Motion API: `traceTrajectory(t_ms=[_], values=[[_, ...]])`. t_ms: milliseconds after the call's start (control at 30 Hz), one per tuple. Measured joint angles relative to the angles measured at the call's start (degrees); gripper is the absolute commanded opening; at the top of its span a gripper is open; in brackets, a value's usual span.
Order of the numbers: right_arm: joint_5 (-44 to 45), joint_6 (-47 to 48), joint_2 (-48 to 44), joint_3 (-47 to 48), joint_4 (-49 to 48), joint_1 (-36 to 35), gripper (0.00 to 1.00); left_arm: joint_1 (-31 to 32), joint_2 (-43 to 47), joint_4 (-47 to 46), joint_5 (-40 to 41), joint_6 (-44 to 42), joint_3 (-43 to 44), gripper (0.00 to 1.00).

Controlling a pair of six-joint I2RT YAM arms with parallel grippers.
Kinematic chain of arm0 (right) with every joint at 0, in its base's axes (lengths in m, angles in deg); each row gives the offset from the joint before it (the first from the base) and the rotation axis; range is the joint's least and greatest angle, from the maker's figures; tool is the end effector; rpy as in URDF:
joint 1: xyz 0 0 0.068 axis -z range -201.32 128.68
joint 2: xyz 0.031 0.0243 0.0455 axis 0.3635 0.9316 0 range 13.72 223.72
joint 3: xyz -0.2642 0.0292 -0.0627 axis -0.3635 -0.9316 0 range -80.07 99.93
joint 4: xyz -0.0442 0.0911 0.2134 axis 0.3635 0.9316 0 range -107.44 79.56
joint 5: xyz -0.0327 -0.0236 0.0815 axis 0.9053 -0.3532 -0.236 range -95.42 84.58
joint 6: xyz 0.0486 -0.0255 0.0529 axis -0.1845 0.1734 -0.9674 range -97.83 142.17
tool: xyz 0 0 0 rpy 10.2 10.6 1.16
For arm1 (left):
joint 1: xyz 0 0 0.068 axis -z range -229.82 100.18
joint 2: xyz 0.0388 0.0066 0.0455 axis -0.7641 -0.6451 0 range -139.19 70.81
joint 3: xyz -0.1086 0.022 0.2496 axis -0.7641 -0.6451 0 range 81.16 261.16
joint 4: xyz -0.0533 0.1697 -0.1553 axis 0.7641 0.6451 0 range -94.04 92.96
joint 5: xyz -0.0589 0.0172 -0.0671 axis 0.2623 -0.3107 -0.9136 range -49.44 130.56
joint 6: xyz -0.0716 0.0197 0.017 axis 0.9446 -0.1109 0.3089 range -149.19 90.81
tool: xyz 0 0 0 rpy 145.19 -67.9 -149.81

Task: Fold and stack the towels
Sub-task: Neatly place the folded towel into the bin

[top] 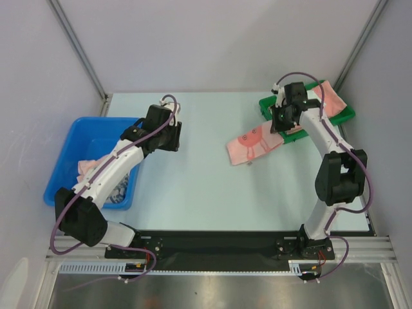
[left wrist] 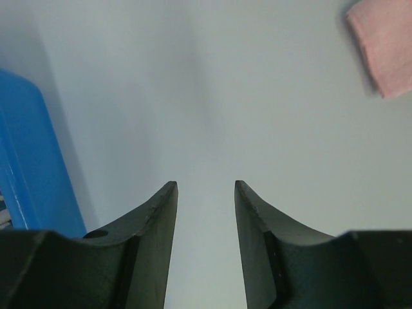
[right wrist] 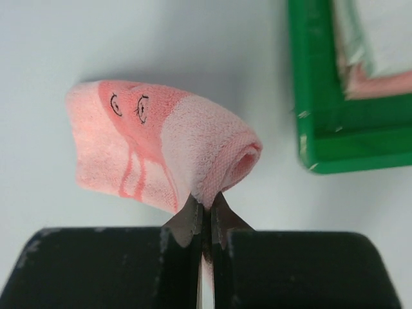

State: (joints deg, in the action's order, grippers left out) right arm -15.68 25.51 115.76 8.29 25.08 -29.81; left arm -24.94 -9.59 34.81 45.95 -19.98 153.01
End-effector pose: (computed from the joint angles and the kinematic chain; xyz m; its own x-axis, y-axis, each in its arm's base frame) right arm 0.3717 0.0672 0.2645 -0.8064 -0.1783 -0.5639 -0.2907 0.9498 0.1154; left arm 0.2691 -0.1182 0.2993 -0.7170 0.1569 -0.6792 0.2497 0.9675 -0.0401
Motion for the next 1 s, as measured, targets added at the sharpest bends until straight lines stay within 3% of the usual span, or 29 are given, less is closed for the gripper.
traceTrajectory(t_ms=[533,1000], values=[[7.8,14.0,19.6,38.0,12.4,8.1,0.0,-0.6,0.4,-0.2,0.4,-2.4,-0.4,0.47],[8.9,23.5,30.4,51.5,11.3,15.5,0.0,-0.7,0.7,-0.3,-1.3,-2.9,-0.4,0.46]])
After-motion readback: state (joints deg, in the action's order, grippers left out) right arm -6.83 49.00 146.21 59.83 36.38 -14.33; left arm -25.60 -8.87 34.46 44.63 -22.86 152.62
